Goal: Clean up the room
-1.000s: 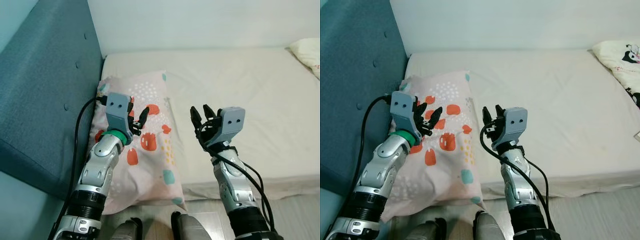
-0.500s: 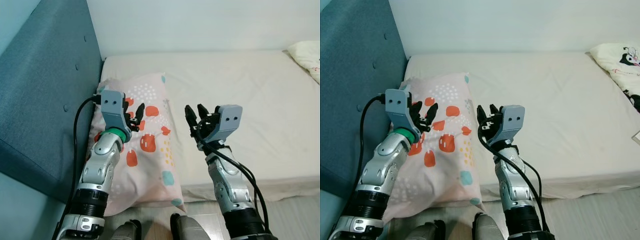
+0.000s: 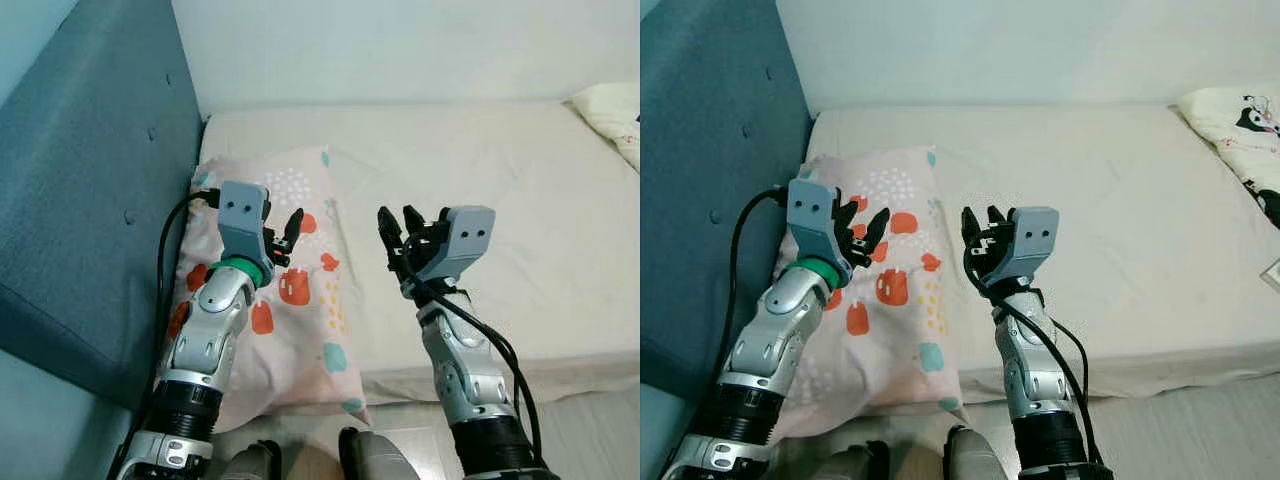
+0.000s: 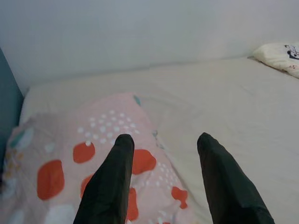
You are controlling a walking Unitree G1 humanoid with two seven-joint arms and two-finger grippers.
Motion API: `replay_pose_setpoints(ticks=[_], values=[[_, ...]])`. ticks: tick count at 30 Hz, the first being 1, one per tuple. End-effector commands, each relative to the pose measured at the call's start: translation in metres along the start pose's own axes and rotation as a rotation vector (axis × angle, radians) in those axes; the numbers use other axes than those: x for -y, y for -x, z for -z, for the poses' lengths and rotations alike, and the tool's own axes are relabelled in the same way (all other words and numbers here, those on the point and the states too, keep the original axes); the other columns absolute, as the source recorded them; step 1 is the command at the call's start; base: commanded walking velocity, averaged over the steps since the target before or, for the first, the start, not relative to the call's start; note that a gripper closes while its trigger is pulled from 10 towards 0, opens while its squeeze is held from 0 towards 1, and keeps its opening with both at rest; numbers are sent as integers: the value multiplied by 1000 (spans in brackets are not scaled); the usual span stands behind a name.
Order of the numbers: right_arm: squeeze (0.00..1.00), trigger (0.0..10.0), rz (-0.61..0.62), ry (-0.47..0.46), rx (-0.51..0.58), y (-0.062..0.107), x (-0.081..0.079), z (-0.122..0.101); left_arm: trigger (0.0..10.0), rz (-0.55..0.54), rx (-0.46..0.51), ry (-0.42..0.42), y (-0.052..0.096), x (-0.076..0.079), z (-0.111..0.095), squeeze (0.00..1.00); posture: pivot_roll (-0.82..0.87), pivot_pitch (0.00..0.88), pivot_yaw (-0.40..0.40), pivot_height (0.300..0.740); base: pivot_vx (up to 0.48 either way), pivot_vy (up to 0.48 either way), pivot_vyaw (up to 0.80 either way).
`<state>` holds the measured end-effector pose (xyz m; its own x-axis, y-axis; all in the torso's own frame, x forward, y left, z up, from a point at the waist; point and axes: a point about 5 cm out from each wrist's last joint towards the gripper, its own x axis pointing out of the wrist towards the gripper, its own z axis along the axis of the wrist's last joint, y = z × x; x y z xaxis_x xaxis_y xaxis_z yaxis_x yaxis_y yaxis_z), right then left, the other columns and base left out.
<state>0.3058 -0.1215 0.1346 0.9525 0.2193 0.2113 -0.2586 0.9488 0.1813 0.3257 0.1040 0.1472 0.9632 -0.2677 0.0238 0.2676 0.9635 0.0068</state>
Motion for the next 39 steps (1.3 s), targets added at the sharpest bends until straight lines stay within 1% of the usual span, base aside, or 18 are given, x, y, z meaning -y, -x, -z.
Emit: replay_pose_setpoints(ticks=[1, 4, 16, 32, 39], values=[[0, 10000, 3, -4, -19, 3, -2, 3, 10000, 6, 2, -15, 0, 2, 1, 0, -83, 32, 2, 740, 0, 0, 0], [0, 10000, 5, -5, -24, 2, -2, 4, 10000, 4, 4, -17, 0, 3, 0, 0, -80, 34, 3, 740, 0, -109, 0], [0, 10000, 13, 4, -53, 6, 1, 8, 10000, 10, 7, -19, 0, 7, 0, 0, -83, 36, 3, 740, 0, -398, 0], [0, 10000, 9, 5, -71, 7, 1, 11, 10000, 6, 4, -18, 0, 7, 1, 0, -81, 38, 2, 740, 0, -404, 0], [0, 10000, 4, 3, -80, 7, 1, 13, 10000, 14, -13, -9, 0, 7, 3, 0, -80, 34, 2, 740, 0, 0, 0]])
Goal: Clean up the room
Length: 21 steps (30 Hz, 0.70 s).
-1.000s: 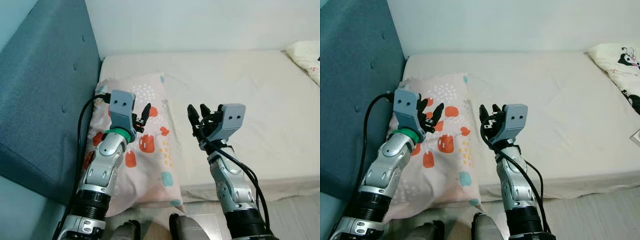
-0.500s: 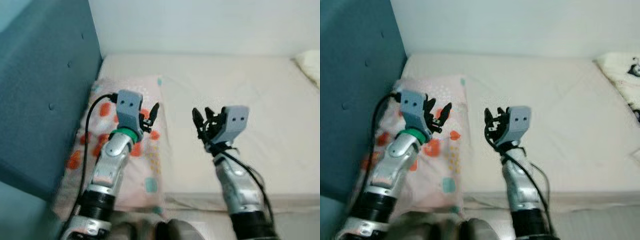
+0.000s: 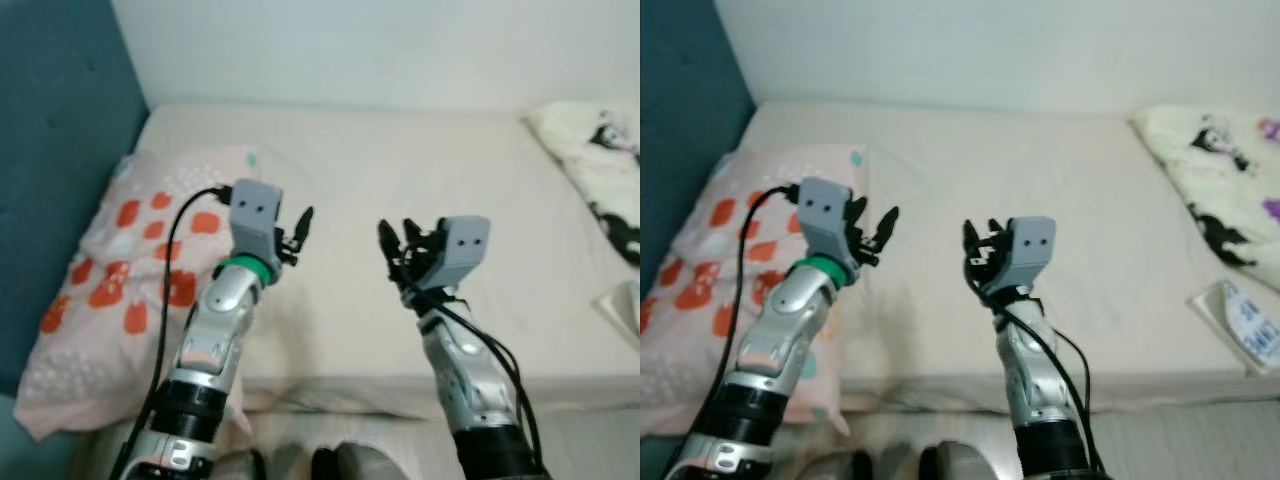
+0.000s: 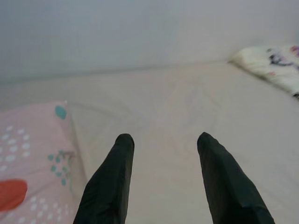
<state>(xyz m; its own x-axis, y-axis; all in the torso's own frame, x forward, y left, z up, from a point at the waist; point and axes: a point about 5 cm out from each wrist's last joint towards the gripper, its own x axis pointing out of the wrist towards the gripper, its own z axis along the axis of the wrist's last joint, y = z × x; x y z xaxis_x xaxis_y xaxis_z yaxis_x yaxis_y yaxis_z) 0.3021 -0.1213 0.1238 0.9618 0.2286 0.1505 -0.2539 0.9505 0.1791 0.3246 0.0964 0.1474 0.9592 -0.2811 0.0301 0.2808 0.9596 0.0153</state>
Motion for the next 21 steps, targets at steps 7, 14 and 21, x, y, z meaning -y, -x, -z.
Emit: replay_pose_setpoints(ticks=[7, 14, 21], values=[[0, 10000, -7, 2, -21, 1, 0, 4, 10000, 0, -21, -2, 1, 0, 4, 0, -80, 26, 4, 740, 0, 0, 0], [0, 10000, -10, -1, -25, 1, -1, 6, 10000, 0, -25, -9, 1, -1, 6, 0, -76, 24, 8, 740, 0, 0, 0], [0, 10000, -16, -7, -30, 2, -3, 8, 10000, -5, -30, -14, 1, -1, 6, 0, -74, 22, 9, 740, 0, 0, 0]])
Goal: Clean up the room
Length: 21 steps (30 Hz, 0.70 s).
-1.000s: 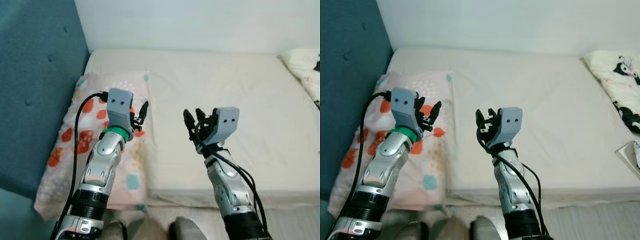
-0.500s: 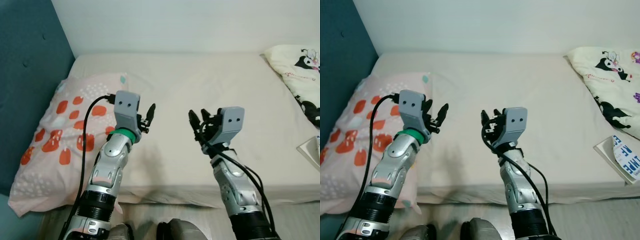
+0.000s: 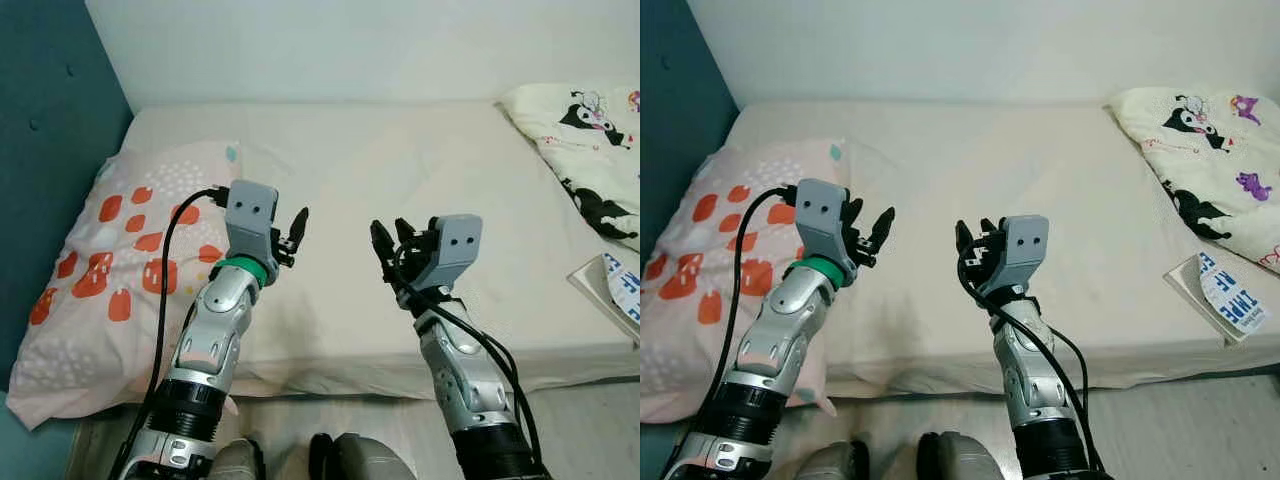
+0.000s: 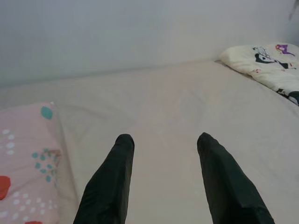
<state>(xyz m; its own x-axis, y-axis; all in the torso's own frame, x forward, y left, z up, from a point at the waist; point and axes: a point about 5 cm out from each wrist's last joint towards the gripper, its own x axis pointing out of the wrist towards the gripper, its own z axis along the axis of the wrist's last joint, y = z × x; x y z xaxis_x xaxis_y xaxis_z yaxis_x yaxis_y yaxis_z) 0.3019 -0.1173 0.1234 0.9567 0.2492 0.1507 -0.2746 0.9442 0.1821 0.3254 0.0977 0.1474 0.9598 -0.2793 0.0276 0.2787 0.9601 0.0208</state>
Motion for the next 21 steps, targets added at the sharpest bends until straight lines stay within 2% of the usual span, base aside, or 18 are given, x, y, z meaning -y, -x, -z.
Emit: replay_pose_setpoints(ticks=[1, 15, 21], values=[[0, 10000, 5, -1, -27, 2, 1, 6, 10000, -3, -27, -8, 1, 0, 6, 0, -74, 22, 9, 740, 0, 0, 0], [0, 10000, -5, -7, -30, 1, -2, 9, 10000, -34, -48, -7, 0, -5, 10, 0, -71, 22, 14, 740, 0, 0, 0], [0, 10000, -3, -10, -31, 2, -2, 9, 10000, -40, -51, 3, -1, -6, 9, 0, -67, 23, 16, 740, 0, 480, 0]])
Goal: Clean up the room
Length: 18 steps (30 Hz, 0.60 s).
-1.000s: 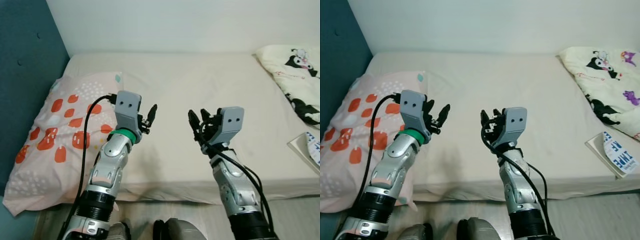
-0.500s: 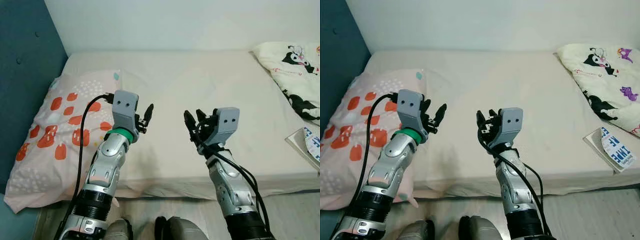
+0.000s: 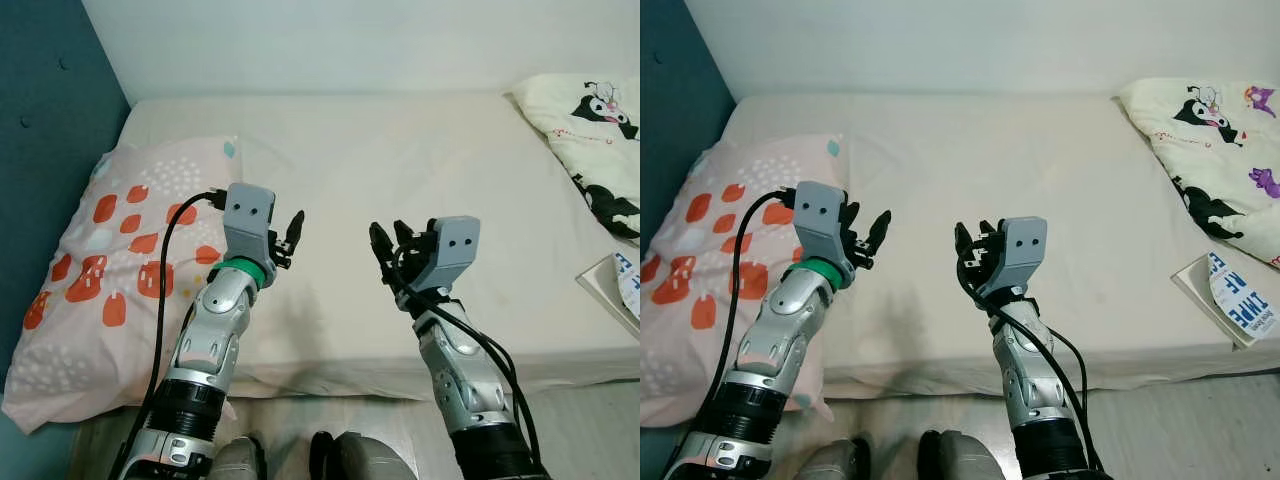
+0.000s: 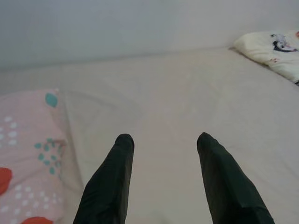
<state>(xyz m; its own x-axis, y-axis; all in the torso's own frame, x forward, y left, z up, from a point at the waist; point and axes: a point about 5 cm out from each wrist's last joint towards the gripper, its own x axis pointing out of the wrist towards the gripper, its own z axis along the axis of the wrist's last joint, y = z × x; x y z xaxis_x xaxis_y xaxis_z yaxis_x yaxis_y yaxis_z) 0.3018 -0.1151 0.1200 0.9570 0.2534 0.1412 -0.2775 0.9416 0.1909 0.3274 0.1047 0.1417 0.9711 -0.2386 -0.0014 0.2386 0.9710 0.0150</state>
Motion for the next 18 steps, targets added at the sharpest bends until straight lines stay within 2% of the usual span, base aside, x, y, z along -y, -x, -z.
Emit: replay_pose_setpoints(ticks=[1, 9, 18], values=[[0, 10000, -1, -1, -21, 2, 0, 6, 10000, 2, -21, -3, -1, 1, 3, 0, -67, 23, 16, 740, 0, 480, 0], [0, 10000, -10, -3, -22, 0, -3, 7, 10000, 1, -6, -11, 0, 0, 1, 0, -58, 22, 16, 740, 0, 432, 0], [0, 10000, -17, -3, -25, 0, -4, 9, 10000, 22, 2, -30, 2, 2, 1, 0, -52, 14, 22, 740, 0, 0, 0]])
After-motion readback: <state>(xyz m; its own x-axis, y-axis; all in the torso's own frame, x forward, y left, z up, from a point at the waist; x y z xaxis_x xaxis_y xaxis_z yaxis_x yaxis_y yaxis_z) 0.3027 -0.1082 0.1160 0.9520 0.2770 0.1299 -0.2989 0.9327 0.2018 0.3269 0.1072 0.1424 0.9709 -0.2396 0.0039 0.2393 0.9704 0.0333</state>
